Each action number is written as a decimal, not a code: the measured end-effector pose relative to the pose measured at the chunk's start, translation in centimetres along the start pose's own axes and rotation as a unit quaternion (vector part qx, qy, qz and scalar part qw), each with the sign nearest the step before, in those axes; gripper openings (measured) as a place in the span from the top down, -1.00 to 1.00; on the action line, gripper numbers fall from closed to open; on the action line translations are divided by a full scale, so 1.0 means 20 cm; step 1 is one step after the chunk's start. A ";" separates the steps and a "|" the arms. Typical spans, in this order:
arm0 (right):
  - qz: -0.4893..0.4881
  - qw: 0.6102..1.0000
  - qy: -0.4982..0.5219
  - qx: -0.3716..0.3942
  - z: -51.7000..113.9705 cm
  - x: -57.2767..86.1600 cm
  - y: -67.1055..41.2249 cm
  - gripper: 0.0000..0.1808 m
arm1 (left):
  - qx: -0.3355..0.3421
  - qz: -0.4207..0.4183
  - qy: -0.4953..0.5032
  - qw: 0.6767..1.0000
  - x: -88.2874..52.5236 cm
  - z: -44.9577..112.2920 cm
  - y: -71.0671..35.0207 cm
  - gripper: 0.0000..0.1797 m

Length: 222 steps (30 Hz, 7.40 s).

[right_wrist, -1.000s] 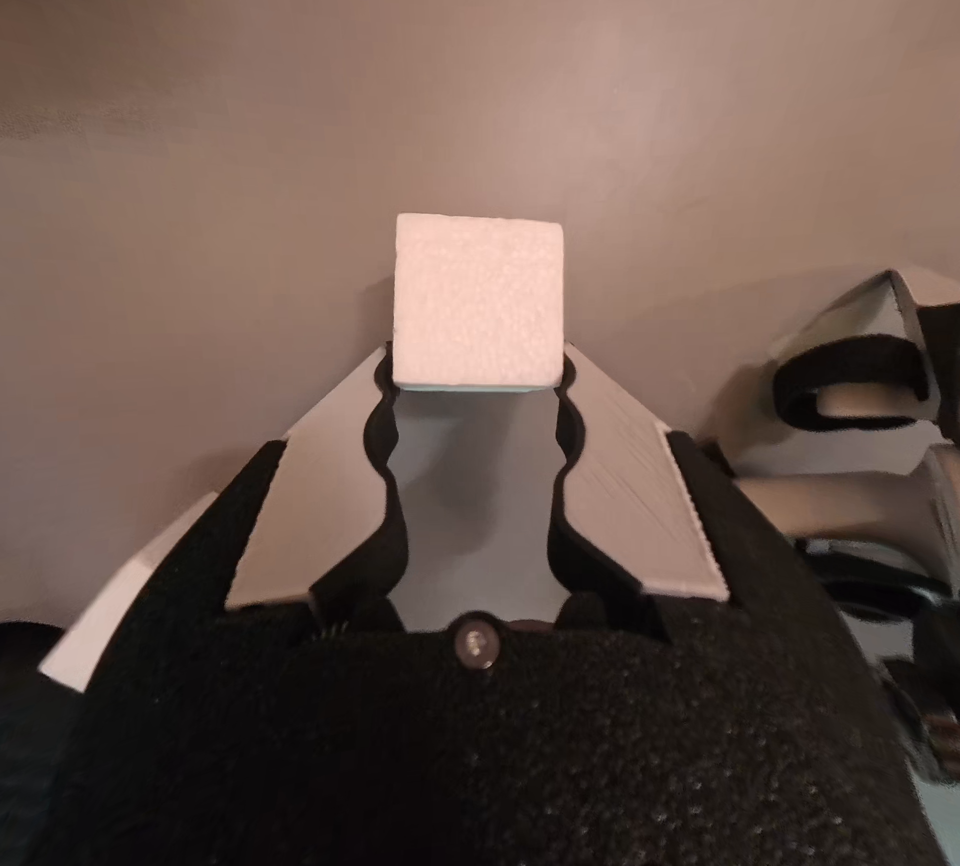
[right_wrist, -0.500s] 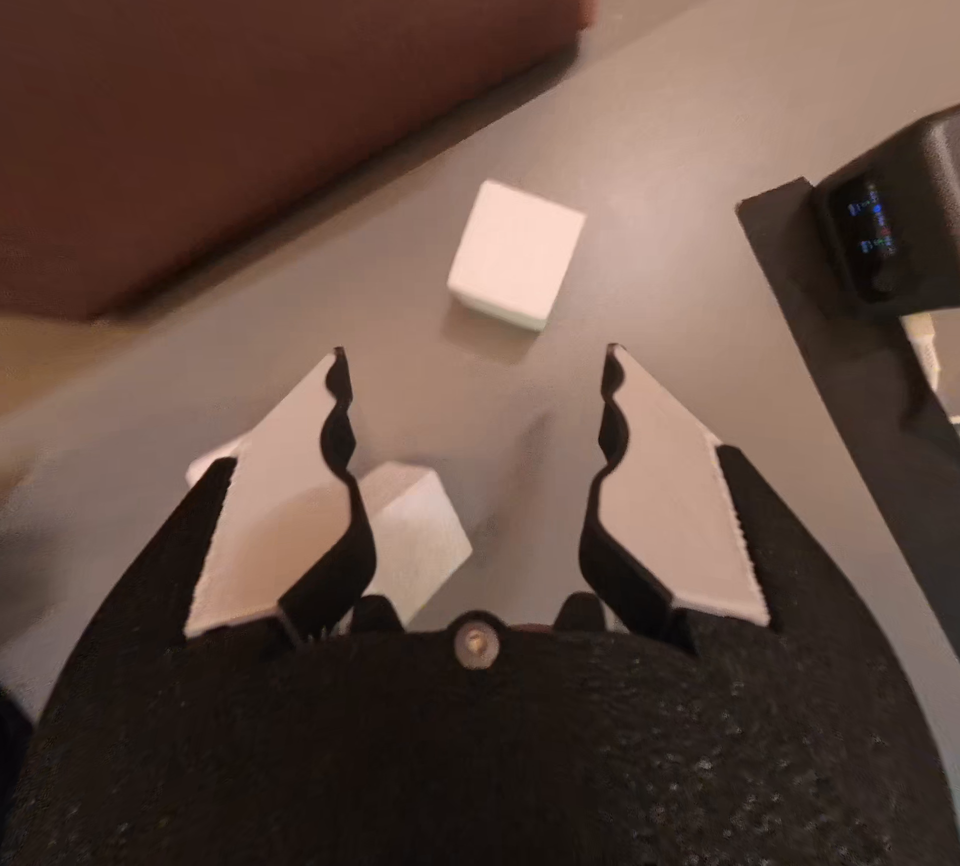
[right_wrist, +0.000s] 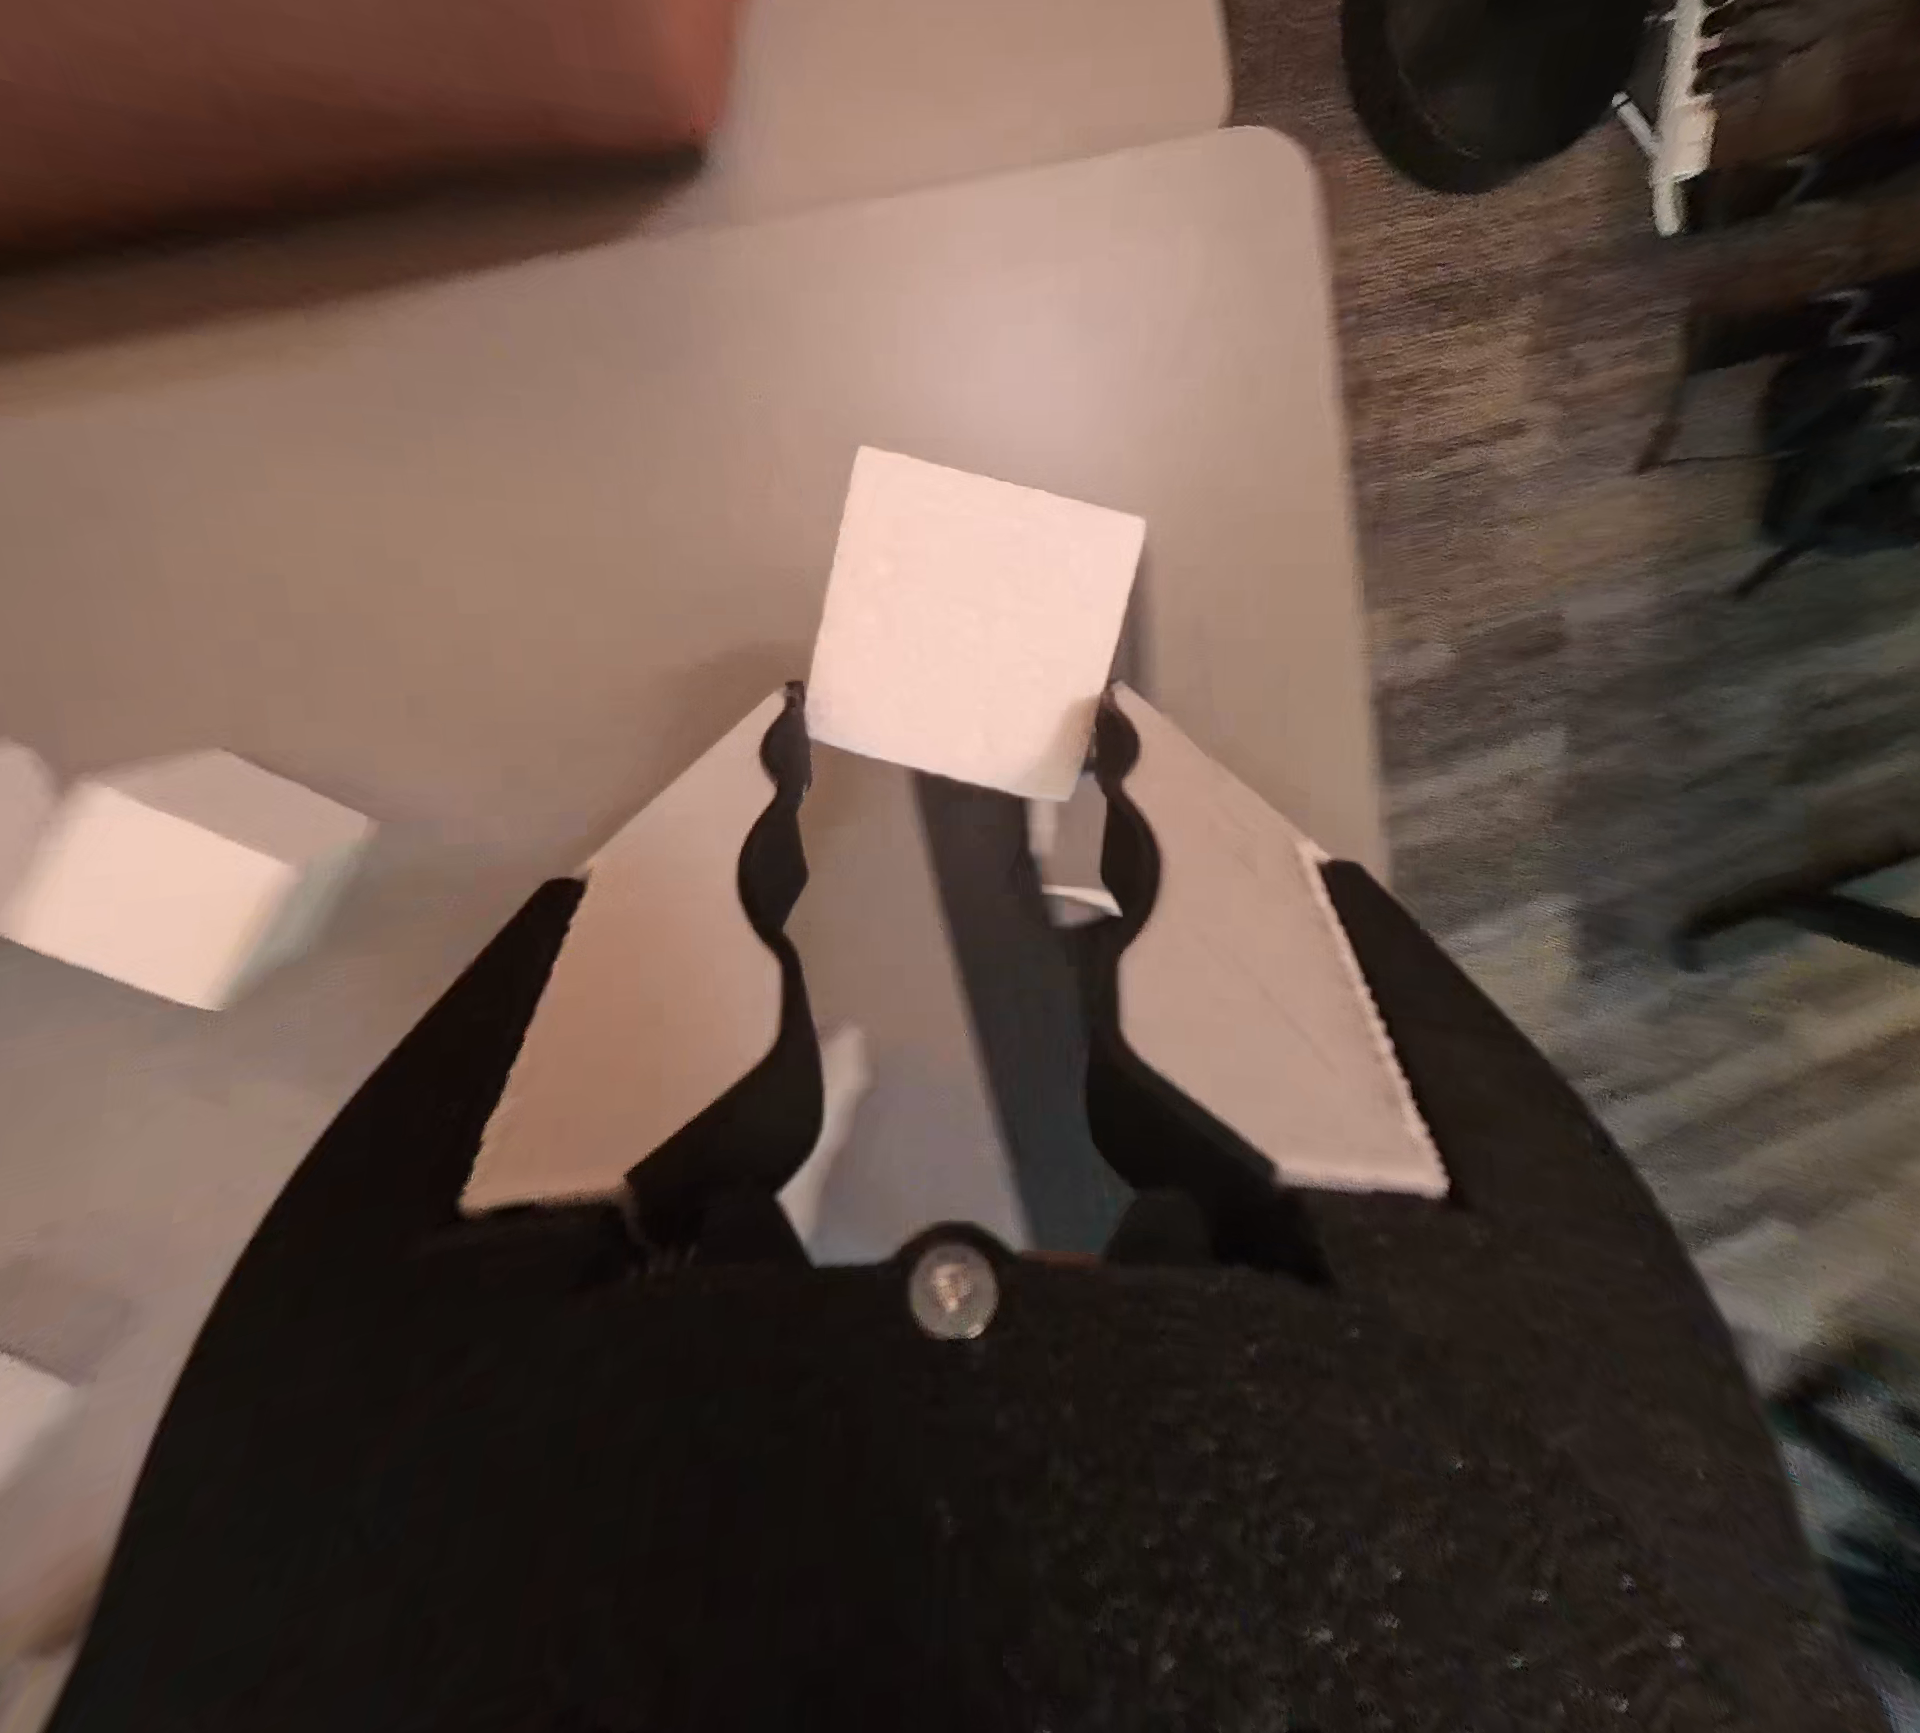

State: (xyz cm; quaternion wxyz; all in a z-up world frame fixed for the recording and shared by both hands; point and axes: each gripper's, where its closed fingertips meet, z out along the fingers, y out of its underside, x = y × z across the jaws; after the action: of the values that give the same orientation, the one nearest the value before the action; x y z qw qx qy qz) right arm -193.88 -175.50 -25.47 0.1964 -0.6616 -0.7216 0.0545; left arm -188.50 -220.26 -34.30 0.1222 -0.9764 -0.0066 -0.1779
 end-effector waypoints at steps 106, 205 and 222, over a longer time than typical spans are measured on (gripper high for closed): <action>-0.178 0.966 -0.188 0.009 0.09 -1.26 0.56 0.37 | -0.032 0.311 -0.018 0.950 -0.06 0.41 -0.67 0.28; -0.033 0.998 -0.026 -0.047 0.07 0.23 0.04 0.37 | -0.009 0.299 0.030 0.954 0.03 0.35 -0.32 0.27; -0.029 0.998 -0.043 -0.033 0.10 0.23 0.05 0.37 | -0.013 0.300 0.028 0.954 0.03 0.36 -0.32 0.28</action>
State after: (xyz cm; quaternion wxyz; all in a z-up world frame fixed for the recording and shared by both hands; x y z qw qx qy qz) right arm -193.96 -170.56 -26.65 0.1449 -0.6435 -0.7497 0.0535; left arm -185.88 -212.31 -39.03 0.1576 -0.9297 0.2919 -0.1601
